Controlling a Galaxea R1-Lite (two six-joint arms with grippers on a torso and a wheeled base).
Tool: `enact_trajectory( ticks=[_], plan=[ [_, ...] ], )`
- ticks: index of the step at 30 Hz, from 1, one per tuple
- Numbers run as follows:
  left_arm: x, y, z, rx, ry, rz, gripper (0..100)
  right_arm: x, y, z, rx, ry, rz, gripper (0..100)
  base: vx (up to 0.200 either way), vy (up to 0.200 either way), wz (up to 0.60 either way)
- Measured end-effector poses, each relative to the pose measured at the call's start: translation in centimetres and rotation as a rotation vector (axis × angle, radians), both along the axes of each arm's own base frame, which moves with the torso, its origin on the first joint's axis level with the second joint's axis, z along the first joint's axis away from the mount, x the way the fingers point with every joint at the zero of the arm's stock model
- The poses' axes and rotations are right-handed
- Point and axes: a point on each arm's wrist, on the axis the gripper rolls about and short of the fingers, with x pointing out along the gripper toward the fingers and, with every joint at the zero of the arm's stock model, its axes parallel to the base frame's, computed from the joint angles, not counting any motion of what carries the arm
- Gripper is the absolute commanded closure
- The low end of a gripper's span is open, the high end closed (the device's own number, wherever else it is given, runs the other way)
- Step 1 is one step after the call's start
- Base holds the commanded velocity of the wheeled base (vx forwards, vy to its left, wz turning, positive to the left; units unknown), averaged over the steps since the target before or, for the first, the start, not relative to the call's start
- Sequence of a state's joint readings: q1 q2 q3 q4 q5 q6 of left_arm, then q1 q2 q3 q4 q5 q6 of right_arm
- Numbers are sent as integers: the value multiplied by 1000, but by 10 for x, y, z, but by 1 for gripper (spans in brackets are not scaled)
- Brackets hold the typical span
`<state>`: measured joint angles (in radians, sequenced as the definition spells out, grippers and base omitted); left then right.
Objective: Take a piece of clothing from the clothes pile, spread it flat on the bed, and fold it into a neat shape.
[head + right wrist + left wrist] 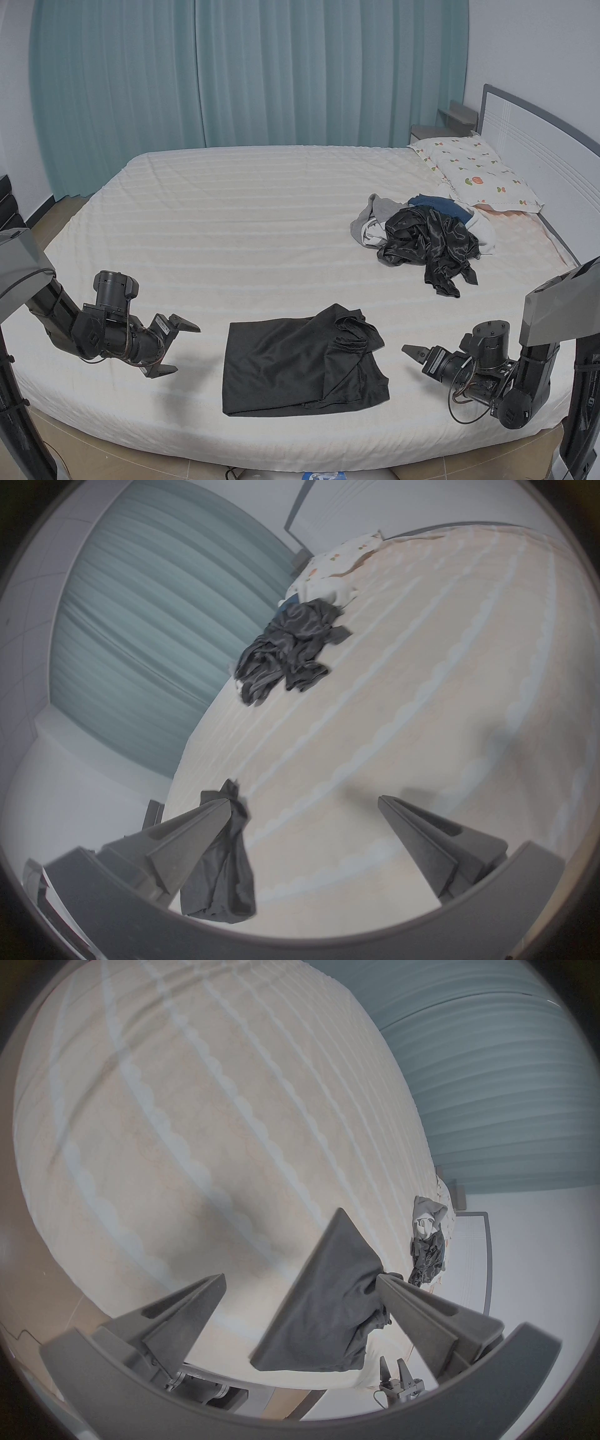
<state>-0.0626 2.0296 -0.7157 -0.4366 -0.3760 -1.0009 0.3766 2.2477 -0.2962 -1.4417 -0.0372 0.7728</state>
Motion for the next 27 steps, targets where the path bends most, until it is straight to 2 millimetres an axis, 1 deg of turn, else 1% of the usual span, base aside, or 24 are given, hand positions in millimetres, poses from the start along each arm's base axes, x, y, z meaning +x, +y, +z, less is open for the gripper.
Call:
enact_trajectory(
  ticks=[1, 8, 14, 19, 27],
  plan=[
    [0, -1, 0, 0, 2, -2, 0, 2, 4, 1, -16, -2, 7, 0, -200, 0, 0],
    [-2, -3, -2, 2, 11, -11, 0, 12, 31, 5, -37, -24, 60, 0, 0, 0, 0],
    [-2, -4, -3, 2, 14, -15, 0, 16, 40, 7, -52, -29, 86, 0, 0, 0, 0],
    [1, -5, -2, -1, 6, -12, 0, 27, 48, 8, -67, -21, 97, 0, 0, 0, 0],
    [5, -5, -1, -19, 3, 16, 0, 47, 58, 9, -104, -41, 108, 0, 0, 200, 0]
  ],
)
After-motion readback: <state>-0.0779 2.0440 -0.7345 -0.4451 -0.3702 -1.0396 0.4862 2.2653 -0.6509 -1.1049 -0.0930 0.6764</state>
